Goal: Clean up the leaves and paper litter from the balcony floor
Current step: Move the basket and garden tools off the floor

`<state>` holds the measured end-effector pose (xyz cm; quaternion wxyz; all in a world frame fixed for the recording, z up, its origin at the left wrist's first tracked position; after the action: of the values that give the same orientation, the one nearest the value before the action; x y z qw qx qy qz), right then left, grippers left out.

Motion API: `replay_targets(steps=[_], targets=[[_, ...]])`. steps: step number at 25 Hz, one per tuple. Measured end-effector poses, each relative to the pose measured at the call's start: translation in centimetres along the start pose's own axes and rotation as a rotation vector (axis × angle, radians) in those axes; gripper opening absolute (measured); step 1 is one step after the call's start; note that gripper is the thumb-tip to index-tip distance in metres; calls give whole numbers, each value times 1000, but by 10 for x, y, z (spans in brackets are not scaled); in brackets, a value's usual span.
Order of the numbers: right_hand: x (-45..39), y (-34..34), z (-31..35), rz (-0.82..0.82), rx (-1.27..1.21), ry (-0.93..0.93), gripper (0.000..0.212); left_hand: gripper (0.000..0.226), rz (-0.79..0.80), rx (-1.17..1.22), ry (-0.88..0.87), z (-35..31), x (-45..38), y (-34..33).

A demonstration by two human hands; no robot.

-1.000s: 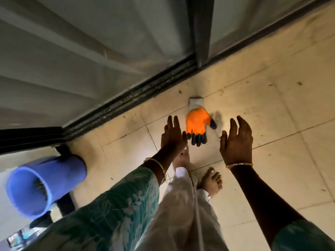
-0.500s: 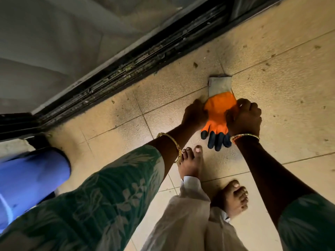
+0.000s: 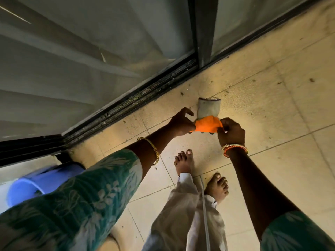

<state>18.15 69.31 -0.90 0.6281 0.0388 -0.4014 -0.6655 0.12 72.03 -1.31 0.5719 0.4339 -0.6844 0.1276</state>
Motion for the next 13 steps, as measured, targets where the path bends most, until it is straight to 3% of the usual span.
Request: replay_targets(steps=[2, 7, 11, 13], targets=[[20, 26, 18, -24, -52, 21, 19, 45, 64, 1, -14, -13, 29, 2], [102, 137, 59, -238, -255, -160, 17, 28, 84, 98, 6, -64, 160, 10], [185, 199, 81, -358, -536, -317, 12, 31, 166, 375, 22, -87, 267, -2], [230, 226, 93, -396, -725, -345, 22, 26, 216, 527, 57, -100, 318, -14]])
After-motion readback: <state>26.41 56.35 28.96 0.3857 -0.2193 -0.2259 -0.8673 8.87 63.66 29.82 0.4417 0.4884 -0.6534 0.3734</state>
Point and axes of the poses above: each hand's wrist, its own x-axis away from the middle knuckle, its own y-axis out of the back of the hand, z = x × y, the point moved 8 cm from there along -x, towards the middle knuckle, and after that the axes turned 5 degrees about y, right-handed, at the moved point
